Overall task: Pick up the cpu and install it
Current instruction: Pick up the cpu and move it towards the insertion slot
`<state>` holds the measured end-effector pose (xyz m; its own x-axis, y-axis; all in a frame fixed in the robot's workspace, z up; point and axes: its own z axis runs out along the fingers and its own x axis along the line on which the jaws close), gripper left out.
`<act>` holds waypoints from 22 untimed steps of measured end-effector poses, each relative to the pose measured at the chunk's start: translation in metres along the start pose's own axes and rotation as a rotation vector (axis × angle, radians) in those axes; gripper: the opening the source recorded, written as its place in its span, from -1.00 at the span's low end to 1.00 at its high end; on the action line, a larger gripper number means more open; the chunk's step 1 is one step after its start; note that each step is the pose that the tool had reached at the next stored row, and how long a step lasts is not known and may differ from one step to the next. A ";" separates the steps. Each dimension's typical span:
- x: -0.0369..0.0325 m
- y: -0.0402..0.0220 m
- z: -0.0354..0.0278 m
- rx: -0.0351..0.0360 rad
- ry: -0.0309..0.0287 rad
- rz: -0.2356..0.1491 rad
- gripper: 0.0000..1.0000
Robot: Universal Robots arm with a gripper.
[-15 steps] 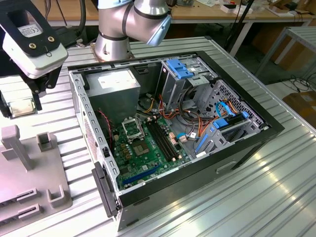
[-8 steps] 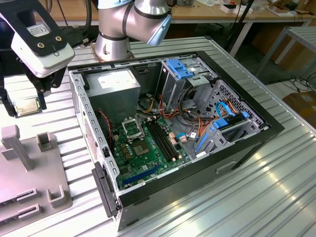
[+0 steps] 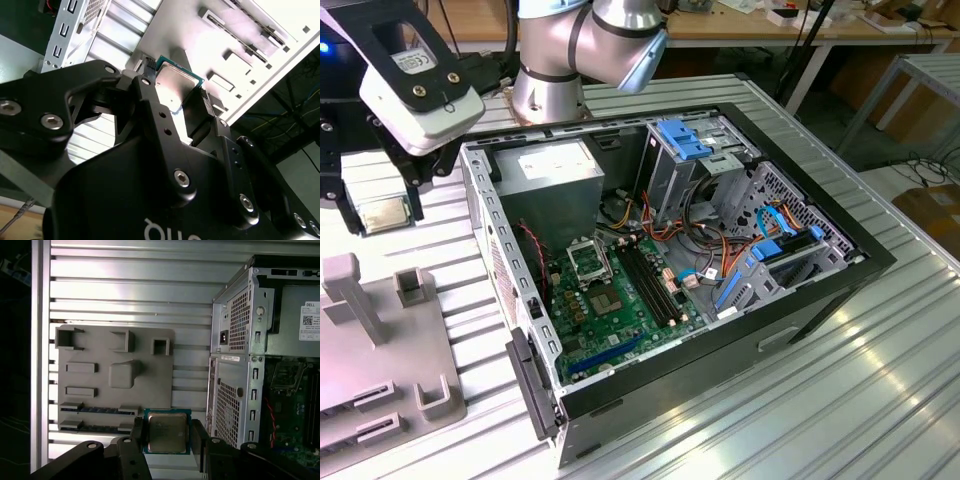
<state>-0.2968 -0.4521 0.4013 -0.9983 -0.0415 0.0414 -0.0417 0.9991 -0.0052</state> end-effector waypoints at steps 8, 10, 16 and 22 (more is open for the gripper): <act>-0.0072 -0.0004 -0.0002 0.0000 -0.0001 0.000 -0.05; -0.0087 -0.0005 -0.0003 0.0000 -0.0001 0.000 -0.05; -0.0135 -0.0009 -0.0005 -0.0001 -0.0001 0.000 -0.05; -0.0173 -0.0010 -0.0007 -0.0001 -0.0001 0.000 -0.05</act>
<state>-0.2795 -0.4524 0.4012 -0.9983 -0.0415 0.0413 -0.0417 0.9991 -0.0052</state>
